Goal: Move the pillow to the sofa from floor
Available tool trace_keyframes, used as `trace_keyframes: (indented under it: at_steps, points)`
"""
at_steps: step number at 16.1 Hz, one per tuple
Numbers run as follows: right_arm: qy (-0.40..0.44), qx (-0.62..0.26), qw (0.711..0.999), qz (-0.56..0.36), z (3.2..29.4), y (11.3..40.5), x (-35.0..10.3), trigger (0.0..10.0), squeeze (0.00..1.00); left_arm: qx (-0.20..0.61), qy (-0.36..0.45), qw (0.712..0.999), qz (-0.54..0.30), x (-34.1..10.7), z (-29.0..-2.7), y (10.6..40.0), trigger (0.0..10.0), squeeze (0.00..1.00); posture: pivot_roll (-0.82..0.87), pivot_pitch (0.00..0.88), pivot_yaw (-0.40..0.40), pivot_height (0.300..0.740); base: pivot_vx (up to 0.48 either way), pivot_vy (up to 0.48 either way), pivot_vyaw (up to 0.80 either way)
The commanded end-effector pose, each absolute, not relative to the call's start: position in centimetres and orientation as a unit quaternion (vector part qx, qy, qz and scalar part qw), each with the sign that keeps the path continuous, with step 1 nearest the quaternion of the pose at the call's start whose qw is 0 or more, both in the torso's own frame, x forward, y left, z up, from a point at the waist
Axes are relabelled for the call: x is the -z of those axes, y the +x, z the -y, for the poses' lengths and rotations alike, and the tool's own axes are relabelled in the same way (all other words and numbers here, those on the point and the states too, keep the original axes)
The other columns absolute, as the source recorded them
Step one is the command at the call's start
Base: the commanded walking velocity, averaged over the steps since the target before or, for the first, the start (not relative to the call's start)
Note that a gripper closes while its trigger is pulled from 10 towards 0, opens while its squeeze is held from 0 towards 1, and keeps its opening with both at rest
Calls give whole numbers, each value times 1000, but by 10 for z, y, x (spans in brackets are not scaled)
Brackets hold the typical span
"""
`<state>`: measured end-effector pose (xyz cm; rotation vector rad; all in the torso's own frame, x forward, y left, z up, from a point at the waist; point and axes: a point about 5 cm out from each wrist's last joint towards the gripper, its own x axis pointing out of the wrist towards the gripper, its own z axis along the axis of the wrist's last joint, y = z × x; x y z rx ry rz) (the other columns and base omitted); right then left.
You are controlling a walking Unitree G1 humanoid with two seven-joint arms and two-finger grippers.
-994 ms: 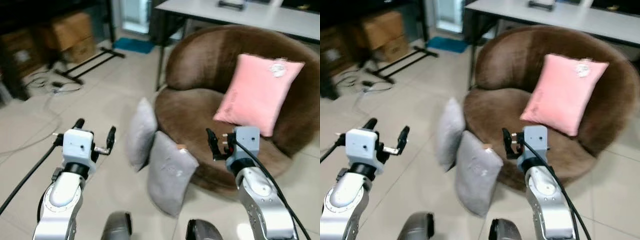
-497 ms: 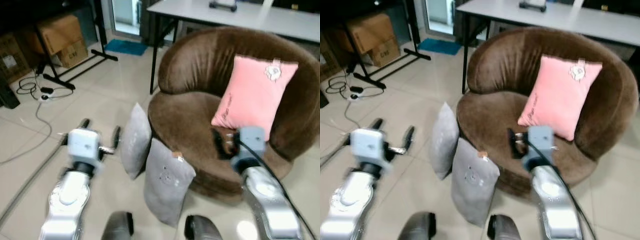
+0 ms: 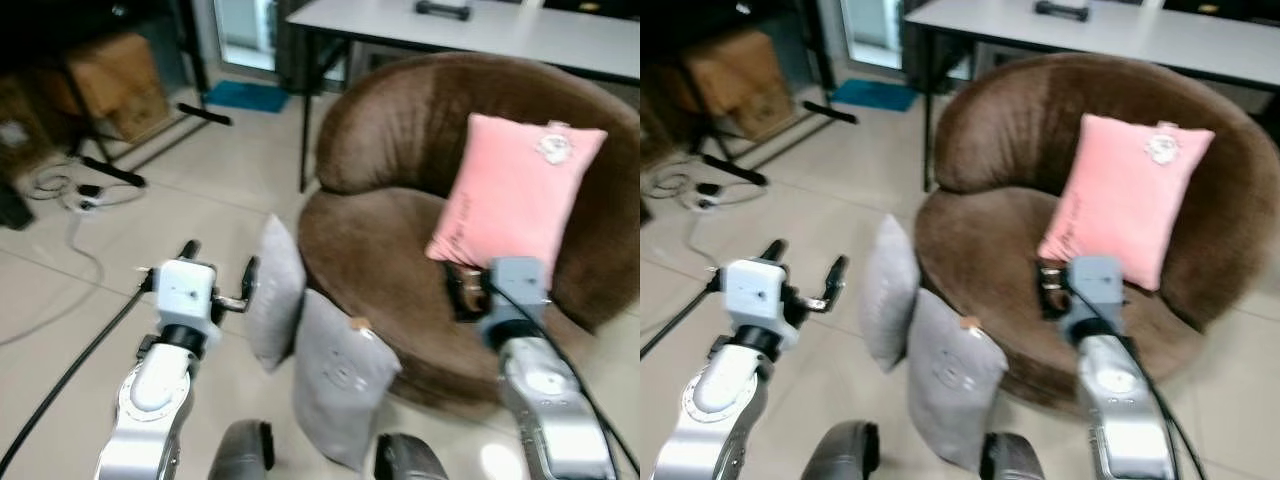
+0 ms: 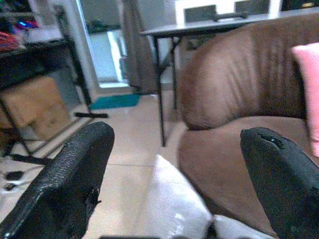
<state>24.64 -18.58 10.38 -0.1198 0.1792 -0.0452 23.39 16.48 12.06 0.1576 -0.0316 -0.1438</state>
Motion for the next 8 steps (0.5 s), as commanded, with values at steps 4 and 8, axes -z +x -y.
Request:
trace_keyframes:
  at_steps: [4,8]
  points:
    - [-60,17,996,-71,179,248,-107,10000,0,70,98,993,10,-118,-170,233,10000,0,66,0,-22,640,322,0,0]
    - [-63,23,995,-76,180,247,-103,10000,0,76,103,992,7,-116,-167,232,10000,0,67,0,-20,640,325,0,0]
